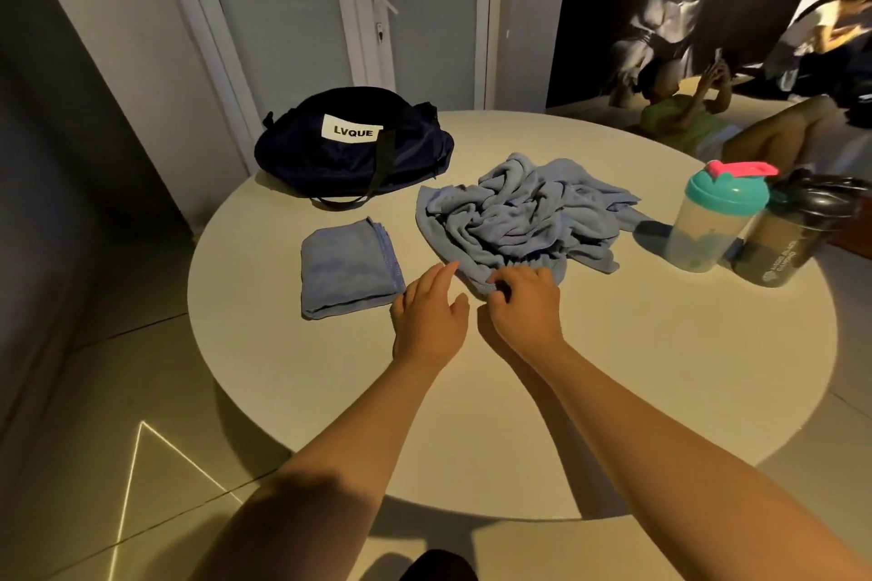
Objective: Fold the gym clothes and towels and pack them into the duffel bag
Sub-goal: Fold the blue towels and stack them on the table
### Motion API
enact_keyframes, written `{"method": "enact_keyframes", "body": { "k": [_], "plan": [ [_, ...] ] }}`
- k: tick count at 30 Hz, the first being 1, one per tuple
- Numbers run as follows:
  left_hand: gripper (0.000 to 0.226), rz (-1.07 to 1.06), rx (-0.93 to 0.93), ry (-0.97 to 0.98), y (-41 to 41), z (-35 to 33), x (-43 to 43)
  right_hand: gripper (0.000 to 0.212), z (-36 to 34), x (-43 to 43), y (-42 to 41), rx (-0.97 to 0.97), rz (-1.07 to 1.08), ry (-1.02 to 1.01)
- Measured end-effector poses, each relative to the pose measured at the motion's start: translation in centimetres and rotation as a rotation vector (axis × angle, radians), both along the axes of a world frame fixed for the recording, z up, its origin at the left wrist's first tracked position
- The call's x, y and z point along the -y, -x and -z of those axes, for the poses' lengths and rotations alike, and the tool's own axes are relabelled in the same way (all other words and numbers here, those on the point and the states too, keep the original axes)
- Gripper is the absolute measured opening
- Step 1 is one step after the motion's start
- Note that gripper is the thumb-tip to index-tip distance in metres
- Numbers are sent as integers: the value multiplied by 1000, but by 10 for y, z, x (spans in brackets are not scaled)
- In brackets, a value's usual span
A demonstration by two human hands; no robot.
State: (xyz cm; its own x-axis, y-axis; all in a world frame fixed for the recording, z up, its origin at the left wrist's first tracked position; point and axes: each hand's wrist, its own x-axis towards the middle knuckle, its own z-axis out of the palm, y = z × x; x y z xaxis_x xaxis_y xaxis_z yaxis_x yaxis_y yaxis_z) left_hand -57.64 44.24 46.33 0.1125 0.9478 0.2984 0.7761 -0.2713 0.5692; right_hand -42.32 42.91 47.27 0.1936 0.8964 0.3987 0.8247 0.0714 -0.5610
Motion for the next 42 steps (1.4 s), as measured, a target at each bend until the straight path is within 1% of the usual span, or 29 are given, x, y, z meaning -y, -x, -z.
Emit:
{"method": "enact_keyframes", "body": {
  "k": [2,3,5,7,8,10,11,13,15,16,17,19,20,22,23,24,26,29,30,31,33,34,35,36,37,38,39,40,42],
  "plan": [
    [53,115,26,7,-1,-2,4,25,-2,16,-2,-151,-64,-21],
    [54,175,12,18,-1,-3,6,24,-3,23,-4,-188,-89,-8],
    [49,254,-74,13,-3,-1,8,25,-6,38,-10,-176,-88,32],
    [38,282,-172,-21,-9,2,11,24,-7,49,-17,-105,14,46],
    [33,279,-184,-38,-14,2,15,22,-8,54,-22,-45,97,61],
    [24,274,-109,-60,-31,2,25,20,-11,61,-31,63,241,149],
    [18,287,-51,-45,-40,0,32,23,-12,64,-36,85,275,191],
    [10,348,98,30,-59,-6,43,30,-12,67,-45,46,285,202],
    [13,384,302,177,-73,-15,52,36,-9,69,-53,-38,269,148],
    [18,371,379,203,-77,-19,53,38,-9,70,-55,-74,259,81],
    [21,347,404,180,-78,-21,51,39,-9,72,-57,-104,245,1],
    [23,279,345,73,-79,-23,45,39,-10,77,-56,-162,171,-97],
    [25,249,303,38,-78,-23,41,37,-10,77,-55,-181,101,-84],
    [31,188,256,34,-80,-25,30,36,-7,75,-53,-195,-104,38],
    [34,159,212,31,-81,-27,25,40,-4,72,-53,-161,-183,102],
    [35,128,140,16,-82,-29,19,45,-1,68,-55,-91,-218,156],
    [33,98,45,-15,-86,-36,7,54,1,60,-63,58,-186,226],
    [22,121,97,-24,-92,-45,-11,56,5,53,-78,179,-75,254],
    [23,136,117,-28,-93,-45,-17,56,4,52,-81,197,-2,247],
    [29,162,149,-24,-95,-46,-21,57,6,49,-85,188,88,234],
    [48,191,241,54,-101,-48,-28,62,4,47,-84,137,210,101],
    [56,185,241,108,-104,-48,-30,59,1,45,-81,78,197,-4],
    [61,179,198,138,-108,-48,-31,51,-2,43,-78,-4,138,-92],
    [65,167,130,161,-111,-45,-33,46,-2,40,-77,-36,50,-123],
    [65,153,63,183,-113,-42,-35,49,0,37,-76,11,-21,-95],
    [62,143,21,210,-113,-38,-37,56,5,36,-75,83,-55,-8],
    [56,141,21,222,-113,-34,-37,62,10,35,-76,122,-51,77],
    [48,136,58,220,-112,-31,-37,65,14,33,-76,126,-28,137],
    [35,76,195,163,-106,-34,-30,67,15,32,-78,143,5,193]
  ]
}}
